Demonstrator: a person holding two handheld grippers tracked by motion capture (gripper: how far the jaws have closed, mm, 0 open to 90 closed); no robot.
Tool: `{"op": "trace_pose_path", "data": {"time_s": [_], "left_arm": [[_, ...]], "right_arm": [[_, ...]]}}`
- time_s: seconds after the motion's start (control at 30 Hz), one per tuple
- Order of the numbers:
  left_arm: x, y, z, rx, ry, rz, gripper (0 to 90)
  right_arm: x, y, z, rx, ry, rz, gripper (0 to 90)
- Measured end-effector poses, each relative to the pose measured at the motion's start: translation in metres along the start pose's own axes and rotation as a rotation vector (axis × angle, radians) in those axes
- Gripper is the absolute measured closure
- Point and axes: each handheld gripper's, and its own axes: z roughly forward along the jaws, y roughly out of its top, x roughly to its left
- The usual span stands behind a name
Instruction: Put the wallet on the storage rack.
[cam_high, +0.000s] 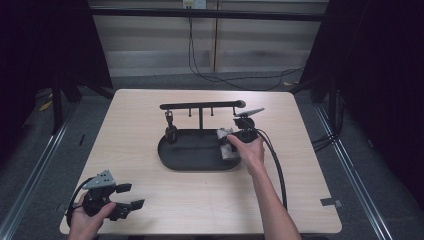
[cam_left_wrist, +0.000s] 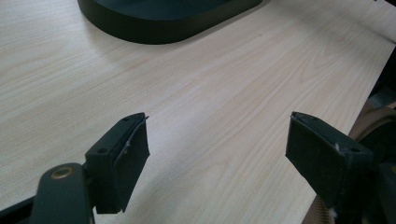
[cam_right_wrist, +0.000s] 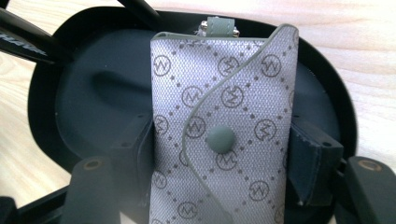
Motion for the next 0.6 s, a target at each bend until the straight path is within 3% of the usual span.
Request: {"op": "trace_pose_path", "data": {"time_s": [0.17, 0.6], "left_arm": [[0.001, 0.0, 0.0, 0.002, 0.005, -0.001, 21.0], [0.0, 0.0, 0.001, 0.01, 0.001, -0.001, 21.0]], "right_arm": [[0.002, -0.001, 0.008, 0.013, -0.001, 0.005, 32.8], [0.003, -0.006, 0.023, 0.051, -0.057, -0.044, 31.7]]}}
